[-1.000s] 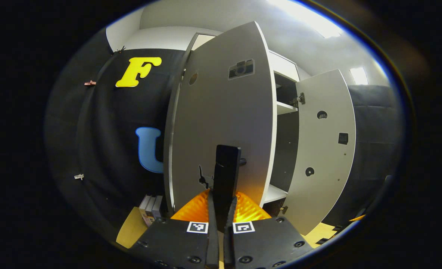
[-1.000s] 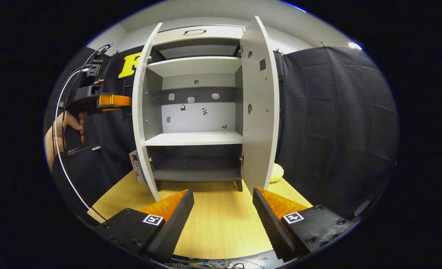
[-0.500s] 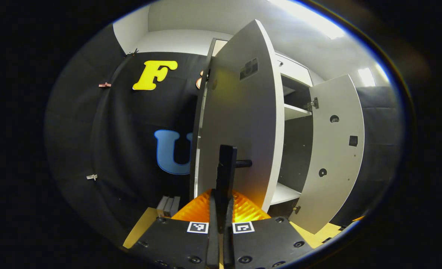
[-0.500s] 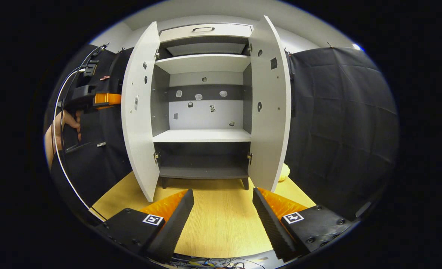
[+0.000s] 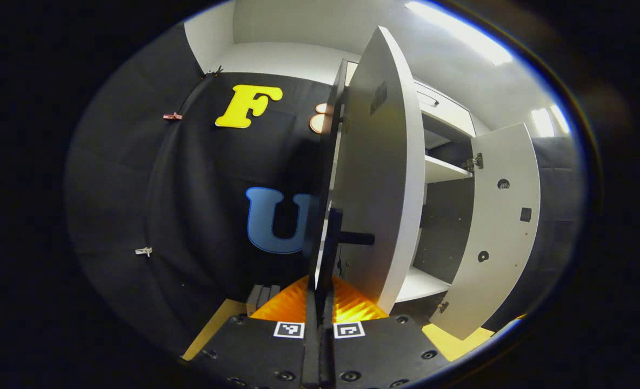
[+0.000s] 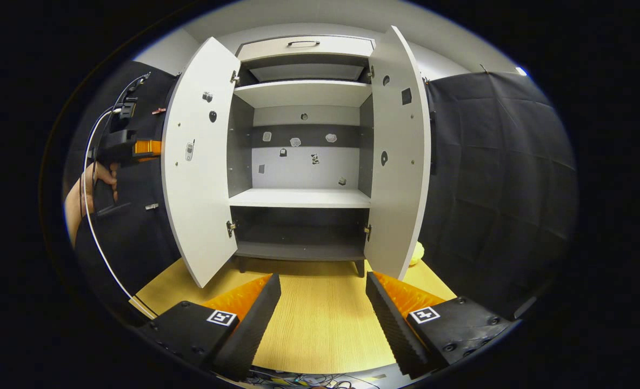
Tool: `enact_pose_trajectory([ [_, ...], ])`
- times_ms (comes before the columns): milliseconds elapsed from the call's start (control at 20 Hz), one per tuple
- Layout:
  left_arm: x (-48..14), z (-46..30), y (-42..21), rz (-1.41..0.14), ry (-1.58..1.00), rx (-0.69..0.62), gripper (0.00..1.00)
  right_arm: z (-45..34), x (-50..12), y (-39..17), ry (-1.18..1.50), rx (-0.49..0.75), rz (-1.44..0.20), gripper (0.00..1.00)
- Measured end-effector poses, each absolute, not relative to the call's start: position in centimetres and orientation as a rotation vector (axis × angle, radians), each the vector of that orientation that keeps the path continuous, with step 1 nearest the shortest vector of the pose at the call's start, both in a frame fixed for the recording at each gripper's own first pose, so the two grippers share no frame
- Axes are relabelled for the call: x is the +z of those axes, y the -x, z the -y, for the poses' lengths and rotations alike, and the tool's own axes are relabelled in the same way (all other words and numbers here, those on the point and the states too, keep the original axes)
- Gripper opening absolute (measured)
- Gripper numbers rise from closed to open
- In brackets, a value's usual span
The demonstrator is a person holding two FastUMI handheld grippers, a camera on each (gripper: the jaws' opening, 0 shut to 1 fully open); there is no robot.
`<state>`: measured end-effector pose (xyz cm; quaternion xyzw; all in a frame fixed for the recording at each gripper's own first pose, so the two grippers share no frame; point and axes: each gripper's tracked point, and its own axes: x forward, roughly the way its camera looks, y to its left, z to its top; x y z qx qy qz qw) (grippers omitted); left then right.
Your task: Open the right door of the double-door shoe cabinet with the right hand, and open the left door with the left hand.
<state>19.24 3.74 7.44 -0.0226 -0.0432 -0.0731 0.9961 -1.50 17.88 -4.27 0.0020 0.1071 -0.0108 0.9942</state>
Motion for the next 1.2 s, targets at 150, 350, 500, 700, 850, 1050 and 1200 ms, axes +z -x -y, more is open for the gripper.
enact_pose_trajectory([
  [150, 7.3, -4.7, -19.0, 0.078, 0.014, -0.132, 0.06, -17.2, -3.9, 1.3, -0.003, -0.037, -0.205, 1.0],
  [350, 6.9, -4.3, -18.3, 0.051, 0.033, -0.127, 0.05, -15.8, -2.9, 0.6, -0.008, -0.066, -0.192, 1.0],
  [500, 6.6, -4.7, -16.7, 0.05, 0.029, -0.1, 0.05, -14.7, -1.7, -0.1, -0.004, -0.086, -0.169, 1.0],
  [700, 5.9, -4.0, -14.8, 0.038, 0.035, -0.058, 0.05, -14.3, -0.3, -1.1, -0.012, -0.098, -0.145, 1.0],
  [850, 5.7, -4.6, -13.8, 0.043, -0.017, 0.004, 0.05, -14.9, 0.8, -1.7, -0.024, -0.086, -0.128, 1.0],
  [1050, 5.0, -3.3, -12.8, 0.041, -0.077, -0.014, 0.06, -15.9, 2.2, -2.0, -0.037, -0.068, -0.105, 1.0],
  [1200, 4.3, -1.9, -11.6, 0.026, -0.09, -0.039, 0.23, -16.2, 3.2, -1.8, -0.05, -0.062, -0.089, 1.0],
])
